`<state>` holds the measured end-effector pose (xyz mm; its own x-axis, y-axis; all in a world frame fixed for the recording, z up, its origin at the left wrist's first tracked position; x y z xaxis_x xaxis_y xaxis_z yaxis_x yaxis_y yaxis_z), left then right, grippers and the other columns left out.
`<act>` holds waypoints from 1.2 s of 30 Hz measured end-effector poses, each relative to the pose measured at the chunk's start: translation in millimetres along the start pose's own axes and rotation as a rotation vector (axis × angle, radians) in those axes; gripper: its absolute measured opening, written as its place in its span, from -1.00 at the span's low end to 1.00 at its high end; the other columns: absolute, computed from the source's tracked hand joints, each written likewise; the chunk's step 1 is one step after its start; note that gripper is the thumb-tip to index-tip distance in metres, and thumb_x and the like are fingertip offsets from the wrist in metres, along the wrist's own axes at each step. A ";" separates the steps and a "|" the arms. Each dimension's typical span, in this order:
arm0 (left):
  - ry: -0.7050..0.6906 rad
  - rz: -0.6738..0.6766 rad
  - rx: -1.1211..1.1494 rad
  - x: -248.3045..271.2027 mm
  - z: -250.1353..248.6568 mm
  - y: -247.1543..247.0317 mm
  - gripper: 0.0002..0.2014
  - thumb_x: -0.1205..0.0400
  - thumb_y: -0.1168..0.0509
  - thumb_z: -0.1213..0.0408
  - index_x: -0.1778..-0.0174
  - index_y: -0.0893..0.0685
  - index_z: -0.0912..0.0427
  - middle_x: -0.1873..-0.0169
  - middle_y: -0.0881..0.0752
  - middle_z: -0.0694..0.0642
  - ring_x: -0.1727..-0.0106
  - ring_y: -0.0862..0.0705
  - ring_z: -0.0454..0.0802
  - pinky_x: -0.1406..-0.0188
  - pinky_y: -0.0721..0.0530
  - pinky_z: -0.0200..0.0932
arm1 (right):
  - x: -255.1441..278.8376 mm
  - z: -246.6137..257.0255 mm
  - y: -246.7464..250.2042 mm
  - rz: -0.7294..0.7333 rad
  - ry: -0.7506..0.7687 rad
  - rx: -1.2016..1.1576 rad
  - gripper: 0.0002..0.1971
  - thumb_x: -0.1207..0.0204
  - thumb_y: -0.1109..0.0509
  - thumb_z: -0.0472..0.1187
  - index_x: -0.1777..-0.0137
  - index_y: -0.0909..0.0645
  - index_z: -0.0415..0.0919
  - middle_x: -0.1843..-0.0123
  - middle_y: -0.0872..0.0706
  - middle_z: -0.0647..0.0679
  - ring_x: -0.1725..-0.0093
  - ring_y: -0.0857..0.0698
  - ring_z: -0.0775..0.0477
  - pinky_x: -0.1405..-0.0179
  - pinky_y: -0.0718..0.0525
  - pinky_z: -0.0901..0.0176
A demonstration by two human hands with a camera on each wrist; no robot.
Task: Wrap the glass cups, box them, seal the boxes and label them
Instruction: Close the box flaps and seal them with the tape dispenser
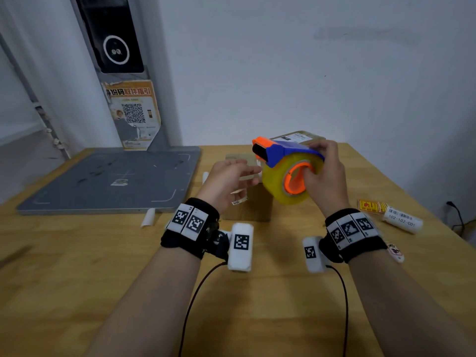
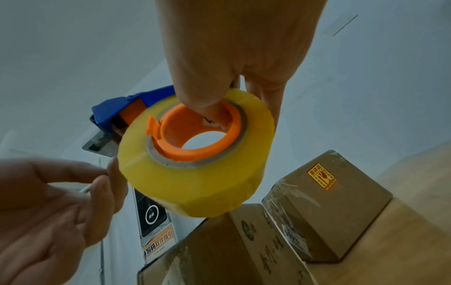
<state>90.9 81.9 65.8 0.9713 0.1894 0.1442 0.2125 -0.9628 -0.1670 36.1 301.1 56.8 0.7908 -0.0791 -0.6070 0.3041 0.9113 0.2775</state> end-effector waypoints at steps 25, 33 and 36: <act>0.289 0.193 0.241 21.4 16.6 -31.4 -0.76 -0.68 -0.43 -0.02 -0.15 -0.67 0.02 0.25 -0.76 -0.09 0.32 -0.73 -0.11 0.30 -0.56 -0.25 | 3.6 -1.1 1.6 -0.026 -0.028 -0.033 -0.46 -0.48 -0.32 -0.56 -0.26 -0.48 0.09 -0.21 -0.66 0.11 -0.19 -0.62 0.12 0.05 -0.49 0.68; 0.243 0.125 0.241 10.6 24.8 -30.9 -0.77 -0.68 -0.46 0.04 -0.17 -0.72 0.04 0.12 -0.85 -0.07 0.17 -0.79 -0.08 0.42 -0.69 -0.27 | 1.3 -9.5 -2.3 -0.017 -0.045 0.013 -0.43 -0.47 -0.30 -0.57 -0.25 -0.49 0.12 -0.21 -0.65 0.13 -0.22 -0.62 0.11 -0.04 -0.53 0.55; 0.238 0.108 0.246 5.8 26.5 -29.9 -0.83 -0.70 -0.45 0.07 -0.10 -0.72 0.05 0.11 -0.88 -0.09 0.18 -0.81 -0.11 0.49 -0.66 -0.32 | 0.7 -13.9 -4.6 -0.019 -0.058 0.028 -0.44 -0.48 -0.30 -0.57 -0.29 -0.51 0.08 -0.21 -0.65 0.12 -0.24 -0.63 0.08 -0.19 -0.64 0.25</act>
<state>93.0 117.0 45.8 0.9435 0.0115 0.3312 0.1579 -0.8941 -0.4190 27.9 302.5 44.8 0.8141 -0.1202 -0.5681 0.3334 0.8978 0.2877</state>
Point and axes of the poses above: each hand's wrist, its own x-axis away from the middle knuckle, its own y-axis out of the back of the hand, z = x × y, the point moved 4 cm from there along -x, towards the middle knuckle
